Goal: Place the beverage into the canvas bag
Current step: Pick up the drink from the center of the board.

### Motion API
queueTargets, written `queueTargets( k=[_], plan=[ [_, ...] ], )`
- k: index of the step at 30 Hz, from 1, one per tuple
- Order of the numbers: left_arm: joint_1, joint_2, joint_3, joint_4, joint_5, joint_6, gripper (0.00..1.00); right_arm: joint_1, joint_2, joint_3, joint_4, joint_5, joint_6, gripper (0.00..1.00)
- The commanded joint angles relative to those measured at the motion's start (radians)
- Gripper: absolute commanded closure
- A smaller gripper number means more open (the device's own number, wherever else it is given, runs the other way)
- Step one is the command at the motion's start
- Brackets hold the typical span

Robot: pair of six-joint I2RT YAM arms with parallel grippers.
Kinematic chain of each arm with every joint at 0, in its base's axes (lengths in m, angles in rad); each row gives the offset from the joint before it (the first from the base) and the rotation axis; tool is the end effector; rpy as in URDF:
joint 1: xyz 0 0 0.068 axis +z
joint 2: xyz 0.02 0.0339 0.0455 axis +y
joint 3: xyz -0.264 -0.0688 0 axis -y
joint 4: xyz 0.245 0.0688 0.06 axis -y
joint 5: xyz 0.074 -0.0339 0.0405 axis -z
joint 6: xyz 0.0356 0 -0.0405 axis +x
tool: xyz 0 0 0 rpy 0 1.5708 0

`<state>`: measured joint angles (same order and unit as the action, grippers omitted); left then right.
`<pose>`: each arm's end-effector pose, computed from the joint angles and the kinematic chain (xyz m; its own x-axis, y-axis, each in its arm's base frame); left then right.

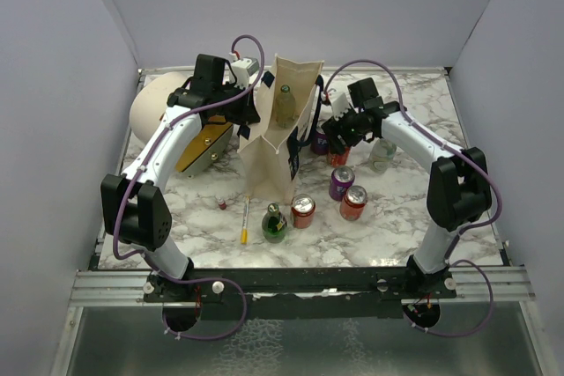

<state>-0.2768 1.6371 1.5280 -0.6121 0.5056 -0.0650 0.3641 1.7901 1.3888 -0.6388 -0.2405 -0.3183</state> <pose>0.3479 -0.1168 0.3405 -0.6721 0.1319 -0.7287 0.5465 0.7523 -0.3679 0.3533 0.1437 0.2371 -0.6219 -0.5623 -0.5450 -0.6877 0.7251 0.0367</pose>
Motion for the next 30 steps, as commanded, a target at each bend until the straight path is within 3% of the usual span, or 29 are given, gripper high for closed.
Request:
queueTargets(
  k=[1,8,17,24,30],
  plan=[
    [-0.002,-0.003,0.035,-0.013,0.018,0.012,1.00,-0.015,0.000,0.044,-0.011,-0.022,0.006,0.41],
    [-0.002,-0.002,0.033,-0.013,0.019,0.017,1.00,-0.040,-0.052,0.060,-0.030,0.007,0.005,0.58],
    [-0.002,-0.013,0.020,-0.012,0.023,0.020,1.00,-0.077,-0.151,0.181,-0.039,0.036,0.007,0.67],
    [-0.002,-0.016,0.018,-0.009,0.027,0.019,1.00,-0.077,-0.165,0.367,-0.036,0.015,0.025,0.73],
    [-0.002,-0.026,0.016,-0.012,0.025,0.014,1.00,-0.076,-0.094,0.634,-0.111,-0.045,0.041,0.76]
  ],
)
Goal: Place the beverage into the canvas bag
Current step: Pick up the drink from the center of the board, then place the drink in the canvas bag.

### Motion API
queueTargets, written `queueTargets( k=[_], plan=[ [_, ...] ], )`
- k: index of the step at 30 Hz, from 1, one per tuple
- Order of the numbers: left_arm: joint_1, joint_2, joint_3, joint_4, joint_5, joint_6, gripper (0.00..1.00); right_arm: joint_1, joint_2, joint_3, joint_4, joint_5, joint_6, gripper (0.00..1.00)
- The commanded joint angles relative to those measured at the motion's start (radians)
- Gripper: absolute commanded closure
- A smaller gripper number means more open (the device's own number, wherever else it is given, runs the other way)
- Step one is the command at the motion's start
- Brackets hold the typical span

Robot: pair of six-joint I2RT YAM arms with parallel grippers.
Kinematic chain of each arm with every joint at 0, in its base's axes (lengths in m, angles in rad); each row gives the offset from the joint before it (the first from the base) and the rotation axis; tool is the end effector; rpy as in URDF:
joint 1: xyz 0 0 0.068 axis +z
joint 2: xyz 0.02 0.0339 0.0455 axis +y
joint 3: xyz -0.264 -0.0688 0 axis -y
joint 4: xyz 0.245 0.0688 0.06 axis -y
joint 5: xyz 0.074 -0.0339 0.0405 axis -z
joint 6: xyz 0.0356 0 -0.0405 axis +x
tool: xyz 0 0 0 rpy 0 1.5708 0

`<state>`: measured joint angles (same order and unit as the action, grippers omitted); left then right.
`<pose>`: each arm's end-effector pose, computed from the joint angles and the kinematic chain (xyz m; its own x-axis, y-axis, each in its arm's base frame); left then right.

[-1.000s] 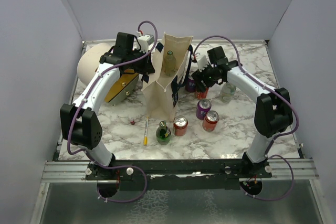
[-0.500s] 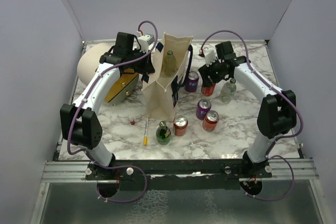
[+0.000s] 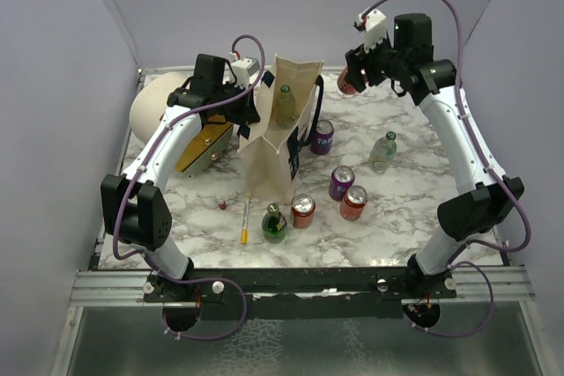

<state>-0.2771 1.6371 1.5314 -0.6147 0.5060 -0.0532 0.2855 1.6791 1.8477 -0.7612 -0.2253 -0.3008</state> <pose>0.3478 -0.1169 0.3414 -0.6650 0.1408 -0.7335 0.5551 0.7502 -0.3592 0.3529 0.1119 0.4155 -0.3778 -0.4119 -0.8292 -0.5908 0.7968 -0.1266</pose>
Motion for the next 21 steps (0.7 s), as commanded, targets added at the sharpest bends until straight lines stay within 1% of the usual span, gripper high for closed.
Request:
queueTargets(
  k=[1,4,6,16,21],
  plan=[
    [-0.002,-0.028,0.010,-0.010,0.024,0.000,1.00,0.004,0.030,0.219,-0.001,-0.075,0.031,0.77],
    [-0.002,-0.031,0.002,-0.013,0.022,-0.008,1.00,0.011,0.065,0.320,-0.019,-0.108,0.055,0.79],
    [-0.002,-0.035,-0.005,-0.009,0.020,-0.015,1.00,0.025,0.075,0.353,-0.017,-0.122,0.065,0.81],
    [-0.002,-0.046,-0.012,-0.010,0.016,-0.022,1.00,0.139,0.116,0.467,0.000,-0.149,0.073,0.86],
    [-0.002,-0.048,-0.005,-0.014,0.017,-0.026,1.00,0.203,0.137,0.488,0.011,-0.163,0.086,0.90]
  ],
)
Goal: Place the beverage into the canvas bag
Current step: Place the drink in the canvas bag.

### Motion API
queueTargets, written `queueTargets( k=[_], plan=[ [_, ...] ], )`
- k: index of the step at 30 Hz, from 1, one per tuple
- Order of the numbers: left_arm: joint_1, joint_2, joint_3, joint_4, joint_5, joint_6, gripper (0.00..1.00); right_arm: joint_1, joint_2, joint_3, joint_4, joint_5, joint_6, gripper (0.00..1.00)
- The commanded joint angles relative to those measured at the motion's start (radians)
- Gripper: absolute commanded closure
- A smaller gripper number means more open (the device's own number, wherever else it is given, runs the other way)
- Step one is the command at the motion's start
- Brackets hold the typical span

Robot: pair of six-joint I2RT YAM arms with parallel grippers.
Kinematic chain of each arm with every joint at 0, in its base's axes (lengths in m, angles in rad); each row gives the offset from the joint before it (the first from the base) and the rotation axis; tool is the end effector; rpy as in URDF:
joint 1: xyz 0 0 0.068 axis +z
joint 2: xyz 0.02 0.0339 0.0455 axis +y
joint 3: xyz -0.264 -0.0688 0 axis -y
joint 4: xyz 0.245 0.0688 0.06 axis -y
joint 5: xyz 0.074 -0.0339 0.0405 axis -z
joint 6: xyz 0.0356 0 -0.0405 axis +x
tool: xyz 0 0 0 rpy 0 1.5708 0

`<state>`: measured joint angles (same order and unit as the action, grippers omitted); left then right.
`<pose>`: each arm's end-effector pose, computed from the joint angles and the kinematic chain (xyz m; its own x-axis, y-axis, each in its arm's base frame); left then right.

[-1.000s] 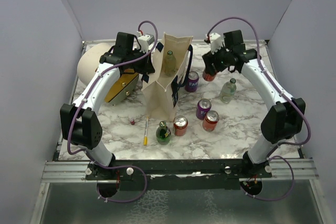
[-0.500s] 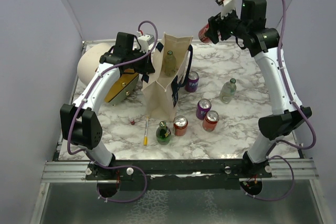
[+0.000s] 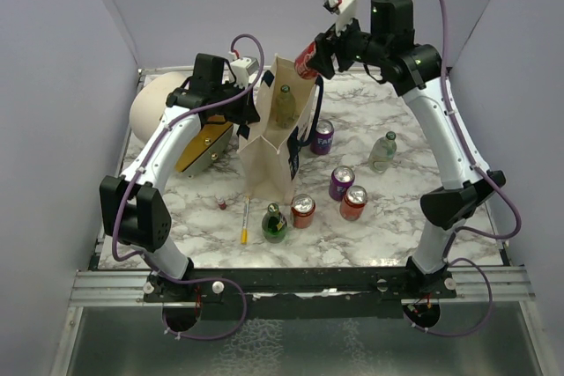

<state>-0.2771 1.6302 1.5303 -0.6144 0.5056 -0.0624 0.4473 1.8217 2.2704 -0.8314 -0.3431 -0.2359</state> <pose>0.3462 -0.1164 0.3434 -0.6657 0.1326 -0.7343 0.5509 0.7511 -0.3638 0.3374 0.1752 0.4894 -0.1664 -0.3239 -0.9313 -0.7483 0.6566 -0.0947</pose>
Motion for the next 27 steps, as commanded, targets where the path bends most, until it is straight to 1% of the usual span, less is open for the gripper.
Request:
queueTargets(
  k=[1,8,17,21,27],
  plan=[
    [-0.002,-0.041,-0.002,-0.014,0.017,-0.017,1.00,0.052,-0.003,0.066,0.086,-0.050,0.023,0.91],
    [-0.002,-0.056,-0.010,-0.012,0.009,-0.014,1.00,0.087,0.037,0.068,0.092,-0.066,0.040,0.99],
    [-0.002,-0.069,-0.031,-0.009,0.009,-0.014,1.00,0.110,0.136,0.122,0.033,-0.080,0.025,0.99],
    [-0.001,-0.066,-0.030,-0.006,0.011,-0.014,1.00,0.119,0.188,0.162,-0.010,-0.068,0.002,0.99],
    [-0.002,-0.066,-0.035,-0.010,0.014,-0.016,1.00,0.125,0.229,0.160,-0.037,-0.034,-0.043,0.99]
  ],
)
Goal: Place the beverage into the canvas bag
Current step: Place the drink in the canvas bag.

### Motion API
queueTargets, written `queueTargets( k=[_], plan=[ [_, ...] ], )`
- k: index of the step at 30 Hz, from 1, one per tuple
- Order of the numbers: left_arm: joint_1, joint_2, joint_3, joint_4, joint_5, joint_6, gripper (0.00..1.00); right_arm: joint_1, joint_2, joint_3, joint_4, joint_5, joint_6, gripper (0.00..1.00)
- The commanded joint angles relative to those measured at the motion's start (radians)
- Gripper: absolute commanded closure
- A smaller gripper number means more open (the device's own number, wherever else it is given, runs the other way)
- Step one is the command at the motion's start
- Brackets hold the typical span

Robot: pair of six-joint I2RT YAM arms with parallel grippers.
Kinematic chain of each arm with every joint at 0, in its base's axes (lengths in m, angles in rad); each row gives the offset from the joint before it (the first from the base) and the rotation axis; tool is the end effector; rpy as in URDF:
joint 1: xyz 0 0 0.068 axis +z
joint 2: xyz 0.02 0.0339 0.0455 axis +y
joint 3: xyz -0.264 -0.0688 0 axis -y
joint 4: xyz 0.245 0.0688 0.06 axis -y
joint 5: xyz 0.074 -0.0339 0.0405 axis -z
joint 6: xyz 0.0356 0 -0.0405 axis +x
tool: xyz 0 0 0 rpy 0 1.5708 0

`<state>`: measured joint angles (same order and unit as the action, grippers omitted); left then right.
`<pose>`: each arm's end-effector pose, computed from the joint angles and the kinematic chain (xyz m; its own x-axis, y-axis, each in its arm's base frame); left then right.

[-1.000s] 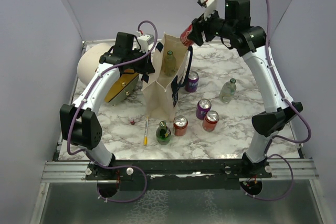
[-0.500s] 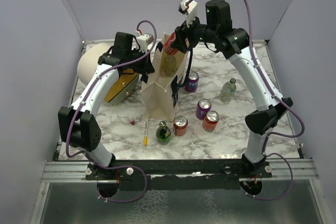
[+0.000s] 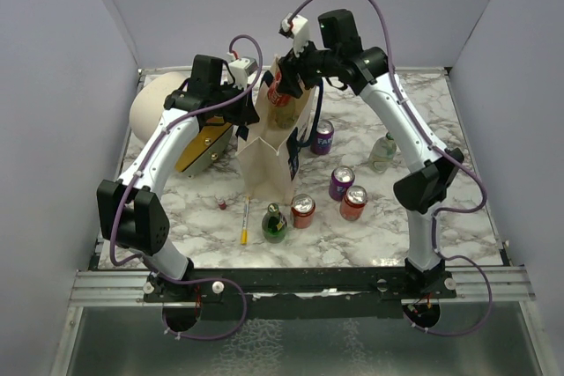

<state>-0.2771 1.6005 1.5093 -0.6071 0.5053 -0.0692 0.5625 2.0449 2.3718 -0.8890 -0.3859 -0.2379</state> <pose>0.3395 -0.1145 0.3472 -0.6581 0.1243 -0.7426 0.5518 0.7506 -0.3634 0.3683 0.2480 0.4269 -0.2582 -0.4209 -0.8696 -0.8482 0.5296 -0.0044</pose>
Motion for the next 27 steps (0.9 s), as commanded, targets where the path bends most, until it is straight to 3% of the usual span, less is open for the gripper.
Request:
queueTargets(
  k=[1,17,27],
  plan=[
    [-0.002,-0.038,-0.018,-0.016,0.015,-0.011,1.00,0.010,0.011,0.060,0.013,0.013,-0.046,0.99],
    [-0.002,-0.038,-0.031,-0.009,0.009,0.001,1.00,0.011,0.074,0.040,-0.122,0.134,-0.112,0.99],
    [-0.001,-0.046,-0.042,-0.012,0.000,0.025,1.00,0.011,0.068,-0.007,-0.120,0.221,-0.177,0.99]
  ],
)
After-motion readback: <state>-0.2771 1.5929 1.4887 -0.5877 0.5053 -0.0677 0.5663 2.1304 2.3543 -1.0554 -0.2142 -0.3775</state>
